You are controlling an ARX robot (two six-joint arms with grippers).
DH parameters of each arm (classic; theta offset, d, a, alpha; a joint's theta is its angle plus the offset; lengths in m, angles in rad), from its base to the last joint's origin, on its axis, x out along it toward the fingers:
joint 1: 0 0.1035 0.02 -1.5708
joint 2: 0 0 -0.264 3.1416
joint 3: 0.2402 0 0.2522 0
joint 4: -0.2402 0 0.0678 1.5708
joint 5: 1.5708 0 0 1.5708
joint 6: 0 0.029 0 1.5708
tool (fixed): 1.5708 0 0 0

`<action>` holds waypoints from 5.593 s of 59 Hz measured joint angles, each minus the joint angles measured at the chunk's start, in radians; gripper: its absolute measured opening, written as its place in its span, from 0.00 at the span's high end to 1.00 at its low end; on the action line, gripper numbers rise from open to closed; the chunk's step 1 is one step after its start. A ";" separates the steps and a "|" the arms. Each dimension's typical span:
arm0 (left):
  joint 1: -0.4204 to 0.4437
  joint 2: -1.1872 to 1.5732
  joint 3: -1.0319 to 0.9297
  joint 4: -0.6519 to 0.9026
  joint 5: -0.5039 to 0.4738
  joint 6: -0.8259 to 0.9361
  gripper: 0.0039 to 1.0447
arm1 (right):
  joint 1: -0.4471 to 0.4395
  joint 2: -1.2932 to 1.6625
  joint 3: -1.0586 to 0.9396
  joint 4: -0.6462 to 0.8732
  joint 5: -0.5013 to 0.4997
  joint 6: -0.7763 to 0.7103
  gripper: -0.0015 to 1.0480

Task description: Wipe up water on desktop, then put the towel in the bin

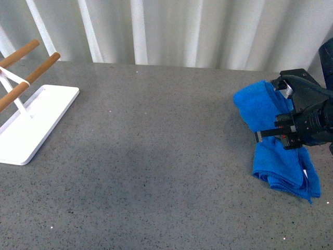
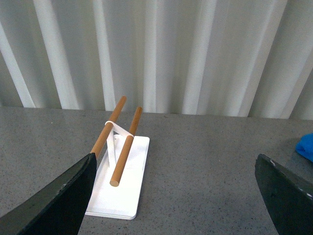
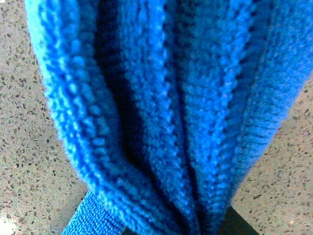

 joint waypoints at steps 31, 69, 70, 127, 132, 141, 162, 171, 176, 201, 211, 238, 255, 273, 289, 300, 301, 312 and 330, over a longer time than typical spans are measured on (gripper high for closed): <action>0.000 0.000 0.000 0.000 0.000 0.000 0.06 | -0.151 -0.019 -0.036 0.020 0.023 -0.024 0.95; 0.000 -0.002 0.000 0.000 0.000 0.000 0.06 | -0.138 0.311 0.482 -0.054 0.024 -0.129 0.95; 0.000 -0.002 0.000 0.000 0.000 0.000 0.06 | -0.135 0.315 0.492 -0.058 0.020 -0.130 0.95; 0.000 -0.002 0.000 0.000 0.000 0.001 0.06 | 0.047 -0.193 -0.093 -0.069 -0.191 -0.313 0.95; 0.000 -0.002 0.000 0.000 0.000 0.001 0.06 | 0.011 -0.258 -0.121 -0.071 -0.185 -0.346 0.95; 0.000 -0.002 0.000 0.000 0.000 0.001 0.06 | -0.048 -0.355 -0.132 -0.097 -0.182 -0.437 0.95; 0.000 -0.002 0.000 0.000 0.000 0.001 0.06 | -0.080 -0.471 0.065 -0.169 -0.148 -0.565 0.95; 0.000 -0.002 0.000 0.000 0.000 0.001 0.06 | -0.132 -0.468 0.215 -0.192 -0.111 -0.563 0.95; 0.000 -0.002 0.000 0.000 0.000 0.001 0.06 | -0.183 -0.455 0.296 -0.213 -0.088 -0.536 0.95; 0.000 -0.002 0.000 0.000 0.000 0.001 0.06 | -0.547 -0.345 0.529 -0.467 -0.187 0.029 0.95; 0.000 -0.002 0.000 0.000 0.000 0.000 0.06 | -0.580 -0.301 0.515 -0.474 -0.206 0.088 0.95; 0.000 -0.002 0.000 0.000 0.000 0.000 0.06 | -0.618 -0.145 0.441 -0.470 -0.216 0.155 0.95; 0.000 -0.002 0.000 0.000 0.000 0.001 0.06 | -0.670 -0.029 0.442 -0.553 -0.120 0.111 0.62; 0.000 -0.002 0.000 0.000 0.000 0.001 0.06 | -0.679 -0.026 0.442 -0.558 -0.122 0.076 0.12; 0.000 -0.002 0.000 0.000 0.000 0.001 0.06 | -0.671 -0.045 0.443 -0.546 -0.121 0.074 0.07; 0.000 -0.002 0.000 0.000 0.000 0.001 0.06 | -0.640 -0.120 0.482 -0.551 -0.175 0.090 0.07; 0.000 -0.002 0.000 0.000 0.000 0.001 0.06 | -0.638 -0.124 0.488 -0.553 -0.180 0.095 0.07; 0.000 -0.002 0.000 0.000 0.000 0.001 0.06 | -0.640 -0.133 0.482 -0.508 -0.195 0.124 0.07; 0.000 -0.002 0.000 0.000 0.000 0.001 0.06 | -0.526 -0.542 0.178 -0.109 -0.397 0.006 0.07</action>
